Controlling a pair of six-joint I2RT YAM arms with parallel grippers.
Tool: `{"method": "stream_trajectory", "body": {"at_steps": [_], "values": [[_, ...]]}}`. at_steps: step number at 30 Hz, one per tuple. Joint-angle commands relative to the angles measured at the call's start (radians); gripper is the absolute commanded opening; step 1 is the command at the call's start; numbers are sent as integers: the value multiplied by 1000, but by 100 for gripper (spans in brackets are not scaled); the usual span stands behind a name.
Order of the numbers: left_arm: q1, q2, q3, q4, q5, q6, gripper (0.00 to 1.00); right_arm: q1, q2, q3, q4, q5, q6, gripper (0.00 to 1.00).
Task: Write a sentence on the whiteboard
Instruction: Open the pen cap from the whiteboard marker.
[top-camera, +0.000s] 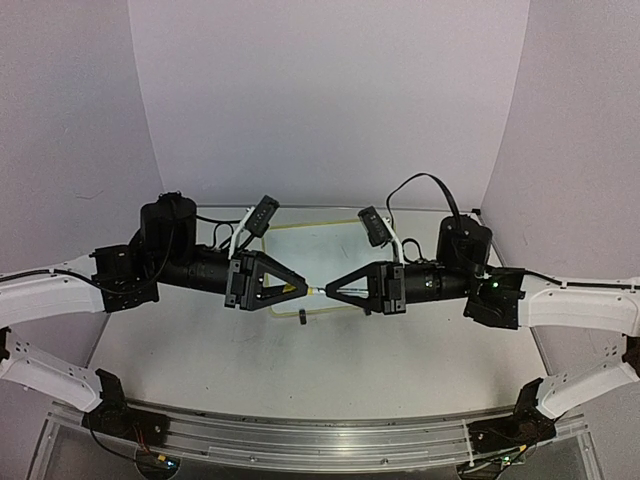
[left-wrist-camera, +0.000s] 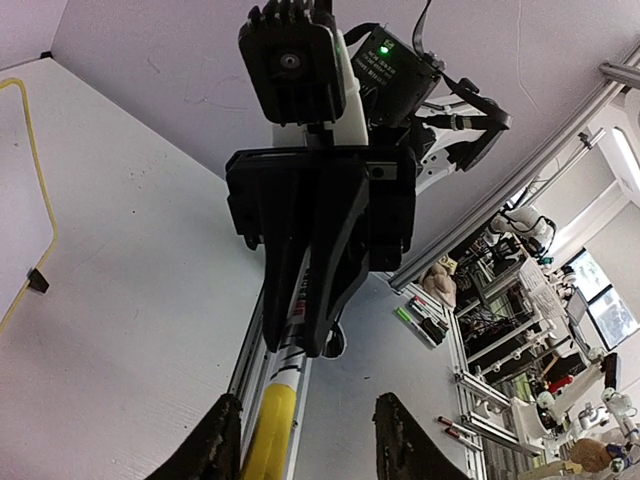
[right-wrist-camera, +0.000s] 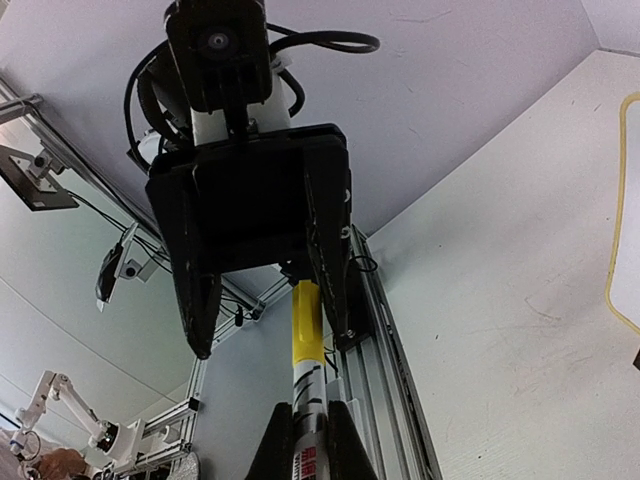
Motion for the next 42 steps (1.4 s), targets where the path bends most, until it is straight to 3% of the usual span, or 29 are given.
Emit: {"method": "stream_trajectory", "body": {"at_steps": [1,4,8,15,18,22,28,36,42], "values": [[3,-31,25,-39,-15,29,38,5,-26,9,25,8,8,0],[3,-27,23,-43,-2,27,26,6,-26,11,23,6,11,0],[2,-20,22,-43,25,24,35,6,-27,10,23,10,14,0],[3,-1,31,-82,35,33,33,6,-28,11,23,9,19,0],[3,4,33,-85,38,36,24,6,-28,13,22,9,20,0],[3,-1,31,-91,34,41,1,6,-31,7,21,17,18,0],[13,-53,21,-109,14,63,0,-45,-47,-27,19,-30,20,0],[190,-197,-43,-109,66,12,0,-163,-177,-106,20,-105,59,0],[195,-217,-80,-250,-68,33,0,-177,-265,-107,-116,-53,8,0]]}}
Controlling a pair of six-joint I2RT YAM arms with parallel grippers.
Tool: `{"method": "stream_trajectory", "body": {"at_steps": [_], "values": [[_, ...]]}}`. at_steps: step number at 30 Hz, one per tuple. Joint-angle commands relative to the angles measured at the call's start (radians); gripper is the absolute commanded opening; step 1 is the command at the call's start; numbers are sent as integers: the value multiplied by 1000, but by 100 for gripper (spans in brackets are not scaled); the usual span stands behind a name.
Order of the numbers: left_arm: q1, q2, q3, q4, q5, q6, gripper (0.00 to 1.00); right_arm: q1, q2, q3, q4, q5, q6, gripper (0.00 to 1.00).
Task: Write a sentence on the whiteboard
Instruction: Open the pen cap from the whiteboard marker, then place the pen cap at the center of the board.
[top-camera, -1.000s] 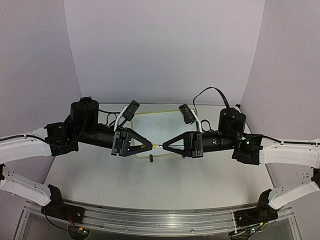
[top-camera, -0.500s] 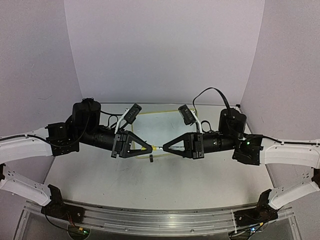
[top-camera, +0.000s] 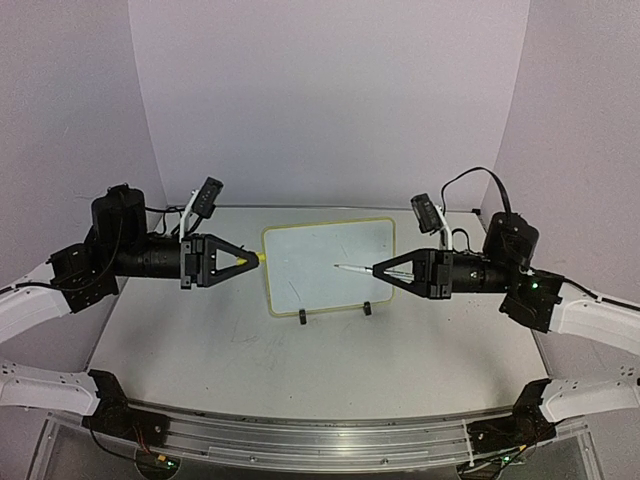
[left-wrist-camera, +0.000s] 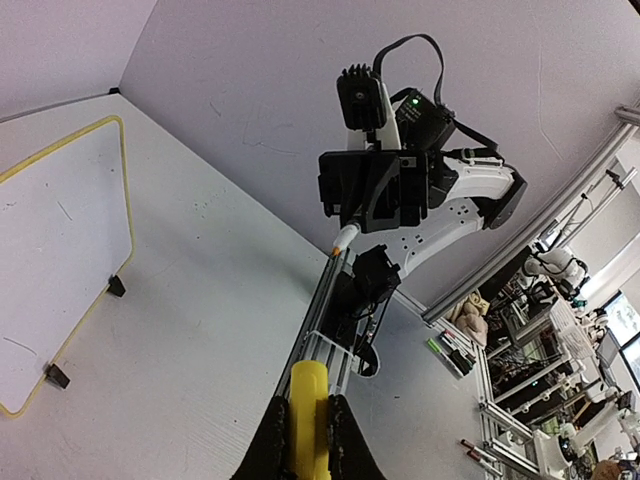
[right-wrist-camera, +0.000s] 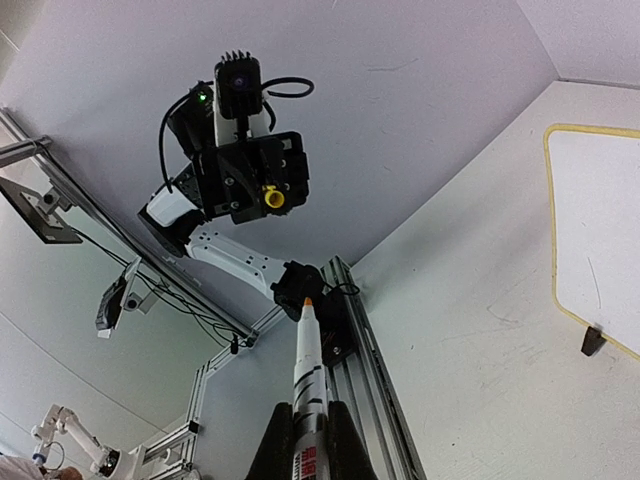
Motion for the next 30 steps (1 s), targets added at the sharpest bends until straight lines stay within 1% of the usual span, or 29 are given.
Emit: {"method": "stream_trajectory", "body": {"at_steps": [1,5,9,12,18,24,30], "values": [[2,-5,-54,-135,-131,-1,0,-4,-78,4,-119,40,-55,0],[2,-29,-178,-191,-304,-73,0,-4,-148,-14,-242,159,-108,0],[2,-44,-307,-189,-397,-185,0,-3,-195,-46,-271,232,-108,0],[2,-18,-345,-215,-452,-253,0,-3,-208,-63,-274,267,-110,0],[1,76,-356,-186,-448,-293,0,-2,-174,-75,-268,276,-106,0],[0,184,-325,-175,-446,-302,1,3,-151,-96,-226,271,-83,0],[0,268,-302,-144,-424,-300,5,11,-147,-109,-217,283,-76,0]]}}
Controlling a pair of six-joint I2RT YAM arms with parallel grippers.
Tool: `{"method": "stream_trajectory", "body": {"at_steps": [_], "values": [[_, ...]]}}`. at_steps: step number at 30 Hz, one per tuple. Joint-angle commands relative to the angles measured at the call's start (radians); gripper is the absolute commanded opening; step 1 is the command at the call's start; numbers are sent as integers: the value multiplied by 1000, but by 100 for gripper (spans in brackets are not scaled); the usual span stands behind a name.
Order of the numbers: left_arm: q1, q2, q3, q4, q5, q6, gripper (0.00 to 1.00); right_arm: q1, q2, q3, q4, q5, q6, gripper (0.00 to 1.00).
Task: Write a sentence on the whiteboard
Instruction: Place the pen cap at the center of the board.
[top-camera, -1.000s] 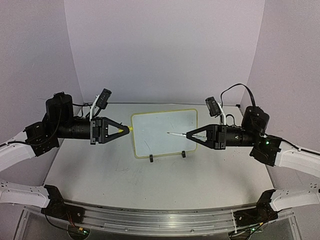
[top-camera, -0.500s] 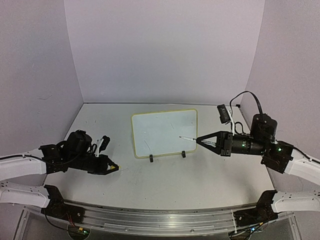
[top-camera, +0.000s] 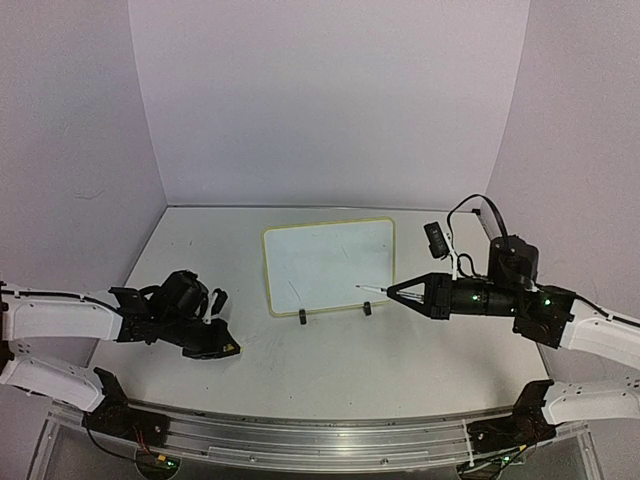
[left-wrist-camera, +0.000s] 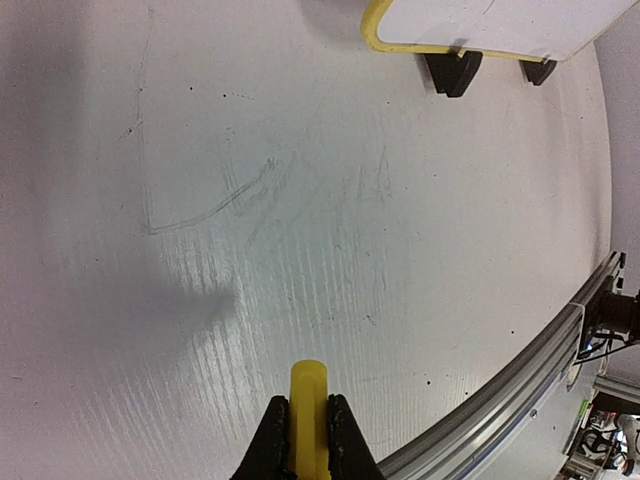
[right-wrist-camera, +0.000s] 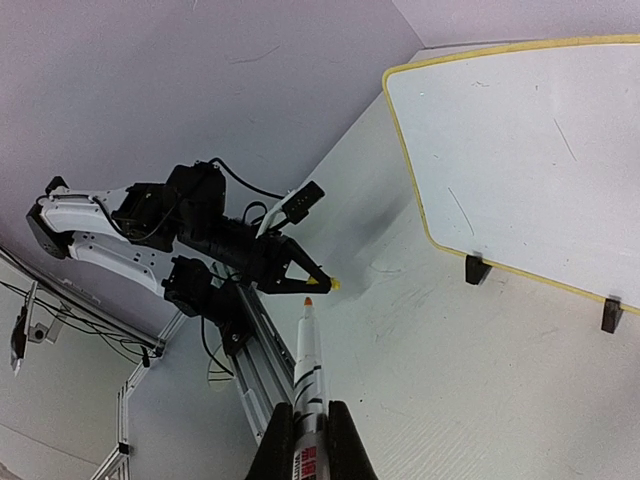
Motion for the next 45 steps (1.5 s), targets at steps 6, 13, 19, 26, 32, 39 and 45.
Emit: {"method": "stream_trajectory", "body": {"at_steps": [6,13,19,26,32,39,45], "values": [[-1,75,56,66,0,-21,11,15,7,-13,55,27,16,0],[-1,65,77,38,-32,-13,26,22,24,-13,64,31,19,0],[-1,48,97,1,-54,1,40,28,34,-12,65,35,19,0],[-1,27,97,-18,-69,2,54,36,32,-13,65,45,20,0],[-1,-25,114,-63,-79,26,66,40,26,-10,63,49,22,0],[17,-84,199,-157,-48,125,73,43,-26,-13,57,93,35,0],[114,-27,359,-295,58,289,74,43,-42,-13,35,95,33,0]]}}
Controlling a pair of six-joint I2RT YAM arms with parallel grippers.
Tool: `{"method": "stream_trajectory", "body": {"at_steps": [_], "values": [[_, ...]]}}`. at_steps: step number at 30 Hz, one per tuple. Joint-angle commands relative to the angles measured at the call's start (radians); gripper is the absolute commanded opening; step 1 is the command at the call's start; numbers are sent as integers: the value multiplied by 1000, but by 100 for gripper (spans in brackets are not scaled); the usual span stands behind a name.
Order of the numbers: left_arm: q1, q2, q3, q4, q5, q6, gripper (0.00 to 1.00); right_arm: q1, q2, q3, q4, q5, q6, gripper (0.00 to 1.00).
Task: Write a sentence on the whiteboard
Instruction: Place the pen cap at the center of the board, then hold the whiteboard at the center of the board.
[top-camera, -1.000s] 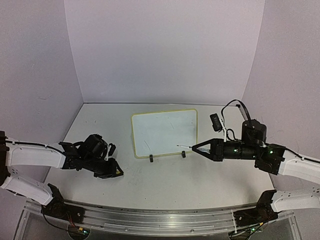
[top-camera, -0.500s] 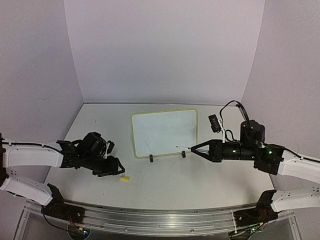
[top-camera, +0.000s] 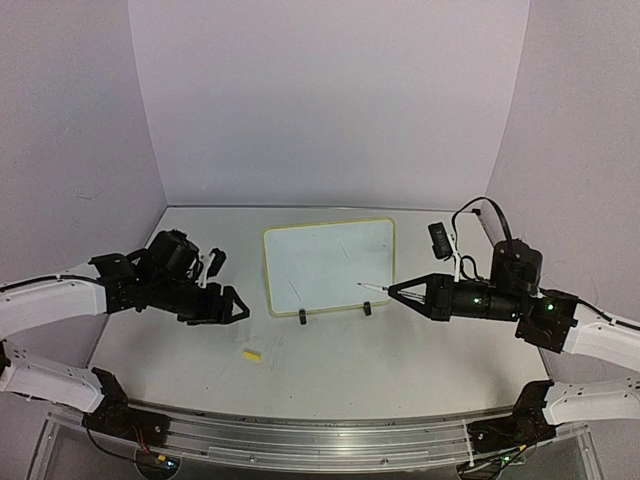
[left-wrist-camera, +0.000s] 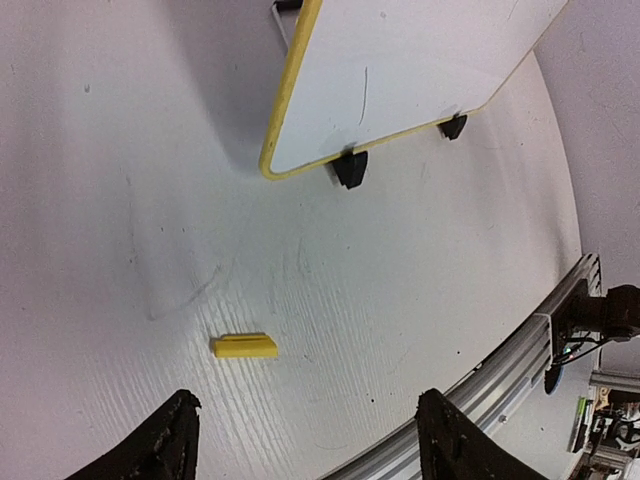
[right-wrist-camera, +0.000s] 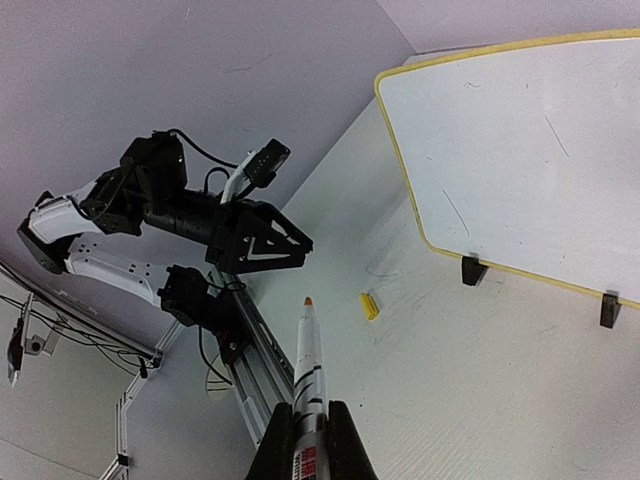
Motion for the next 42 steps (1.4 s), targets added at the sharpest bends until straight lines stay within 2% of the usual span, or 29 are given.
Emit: {"method": "stream_trajectory", "body": {"at_steps": [1,8,15,19,22,25,29,35,39,42], "values": [[78,37,157,-126,89,169,74,6,-9,6,19,19,6,0],[214,93,339,-183,199,336,75,6,17,36,7,16,-1,0],[265,141,370,79,334,423,75,9,108,78,57,12,-23,0],[277,227,446,109,390,509,75,11,161,95,110,5,-30,0],[312,295,466,162,512,554,75,11,210,106,150,3,-31,0],[318,354,501,165,567,606,75,11,246,109,203,1,-23,0],[319,428,556,98,550,704,75,11,298,126,237,7,-22,0],[318,535,617,92,548,764,75,11,371,131,334,-29,17,0],[318,597,663,71,549,791,73,11,390,122,387,-48,42,0],[318,625,679,67,551,807,67,13,382,109,398,-49,49,0]]}}
